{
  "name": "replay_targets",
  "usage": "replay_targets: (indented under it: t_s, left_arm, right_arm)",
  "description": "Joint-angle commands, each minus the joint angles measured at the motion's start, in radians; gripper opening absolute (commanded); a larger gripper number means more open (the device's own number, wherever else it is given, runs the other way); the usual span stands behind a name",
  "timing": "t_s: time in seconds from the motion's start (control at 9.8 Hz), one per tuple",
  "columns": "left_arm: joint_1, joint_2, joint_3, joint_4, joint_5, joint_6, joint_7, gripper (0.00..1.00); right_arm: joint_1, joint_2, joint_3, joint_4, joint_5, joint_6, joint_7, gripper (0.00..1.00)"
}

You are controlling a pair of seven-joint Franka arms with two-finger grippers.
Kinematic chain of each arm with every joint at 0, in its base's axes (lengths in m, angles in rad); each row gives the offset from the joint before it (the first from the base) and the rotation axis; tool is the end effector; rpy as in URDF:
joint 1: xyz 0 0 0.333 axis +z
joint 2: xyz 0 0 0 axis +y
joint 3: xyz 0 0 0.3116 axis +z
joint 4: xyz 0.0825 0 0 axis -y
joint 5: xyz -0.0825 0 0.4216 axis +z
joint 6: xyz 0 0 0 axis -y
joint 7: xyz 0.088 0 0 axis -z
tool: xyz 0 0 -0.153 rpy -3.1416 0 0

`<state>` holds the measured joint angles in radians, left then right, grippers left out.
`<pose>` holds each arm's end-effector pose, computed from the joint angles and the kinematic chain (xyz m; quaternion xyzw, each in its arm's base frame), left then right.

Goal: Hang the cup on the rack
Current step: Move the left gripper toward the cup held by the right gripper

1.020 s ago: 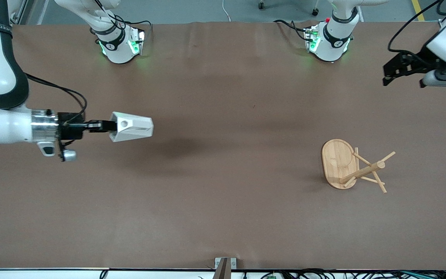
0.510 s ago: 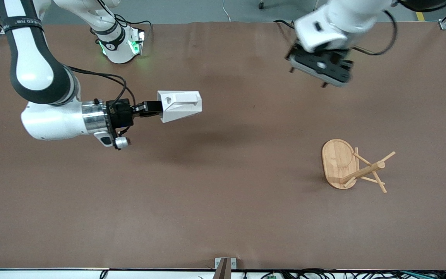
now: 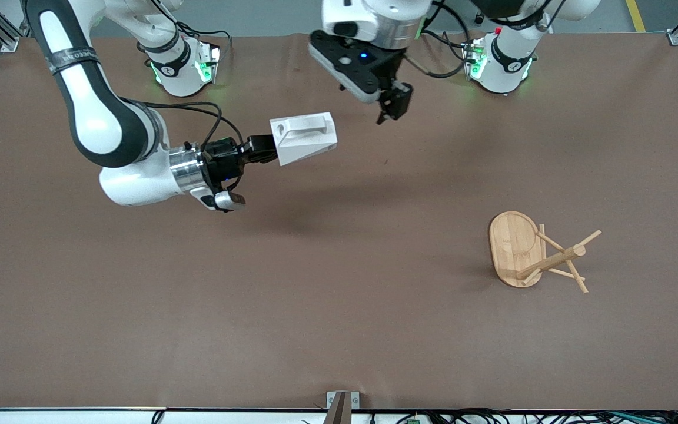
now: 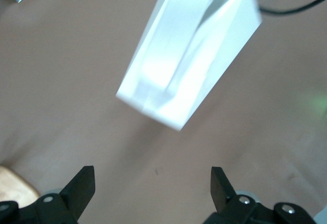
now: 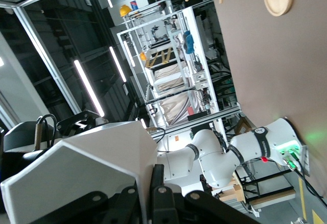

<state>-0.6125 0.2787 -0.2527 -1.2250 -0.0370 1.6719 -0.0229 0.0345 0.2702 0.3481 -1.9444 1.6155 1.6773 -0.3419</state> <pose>0.4620 -0.5132 0.5900 0.9110 -0.3994 0.0573 0.0852 0.5424 0.3591 0.3897 -0.6840 0.0134 0.2001 0.7014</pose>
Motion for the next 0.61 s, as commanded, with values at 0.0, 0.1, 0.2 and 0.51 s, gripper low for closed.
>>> replay_targets:
  t_s: [0.0, 0.1, 0.2, 0.51]
  left_arm:
    - [-0.041, 0.028, 0.007, 0.016, 0.019, 0.049, 0.024, 1.0]
    - [-0.043, 0.021, 0.004, 0.016, 0.019, 0.054, 0.035, 1.0]
    - [-0.039, 0.014, 0.006, 0.016, 0.02, 0.054, 0.091, 1.0]
    - [-0.039, 0.026, 0.013, 0.016, 0.02, 0.126, 0.201, 1.0]
  right_arm:
    - [-0.013, -0.014, 0.028, -0.037, 0.052, -0.004, -0.045, 0.0]
    - [-0.013, -0.014, 0.028, -0.037, 0.052, -0.004, -0.045, 0.0]
    - [-0.013, -0.014, 0.028, -0.037, 0.052, -0.002, -0.046, 0.0]
    - [-0.013, -0.016, 0.028, -0.045, 0.052, -0.011, -0.061, 0.0]
